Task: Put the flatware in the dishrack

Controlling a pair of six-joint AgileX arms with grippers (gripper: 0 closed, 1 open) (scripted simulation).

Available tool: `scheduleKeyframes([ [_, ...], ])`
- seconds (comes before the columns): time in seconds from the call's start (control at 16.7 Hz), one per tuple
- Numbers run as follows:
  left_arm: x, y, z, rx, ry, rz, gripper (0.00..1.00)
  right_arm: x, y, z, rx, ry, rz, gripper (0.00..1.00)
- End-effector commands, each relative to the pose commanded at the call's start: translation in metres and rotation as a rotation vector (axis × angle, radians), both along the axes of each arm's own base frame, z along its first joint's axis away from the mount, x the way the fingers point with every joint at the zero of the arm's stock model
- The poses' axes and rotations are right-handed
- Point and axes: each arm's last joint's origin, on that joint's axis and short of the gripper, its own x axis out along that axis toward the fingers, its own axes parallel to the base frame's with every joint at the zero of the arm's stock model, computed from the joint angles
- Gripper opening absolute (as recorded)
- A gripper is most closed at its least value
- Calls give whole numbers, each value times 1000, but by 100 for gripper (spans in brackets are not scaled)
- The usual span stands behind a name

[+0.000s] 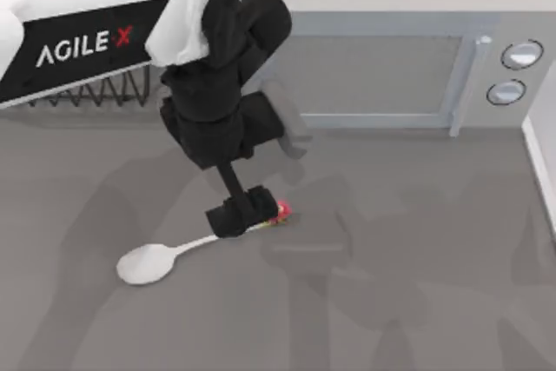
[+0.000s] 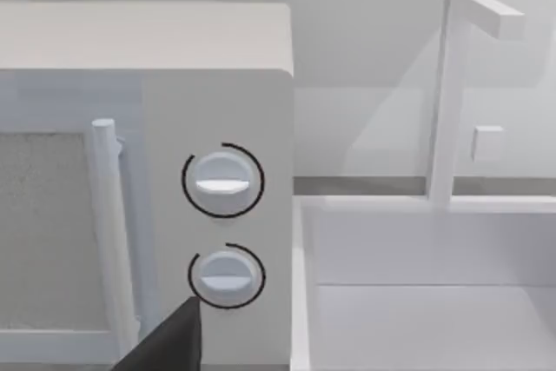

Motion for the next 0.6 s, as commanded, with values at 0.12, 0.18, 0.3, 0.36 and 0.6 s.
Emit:
scheduleKeyframes([
  [0.12,2,-2,-21,-1,-2,-1,100,0,0,0,0,0,0,100],
  [0.18,2,-2,-33,-3,-5,-1,100,0,0,0,0,0,0,100],
  [0.3,2,-2,-59,-7,-10,0,100,0,0,0,0,0,0,100],
  [0.36,2,-2,-70,-6,-10,-1,100,0,0,0,0,0,0,100],
  [0.6,-1,-1,-87,-2,-3,-1,100,0,0,0,0,0,0,100],
])
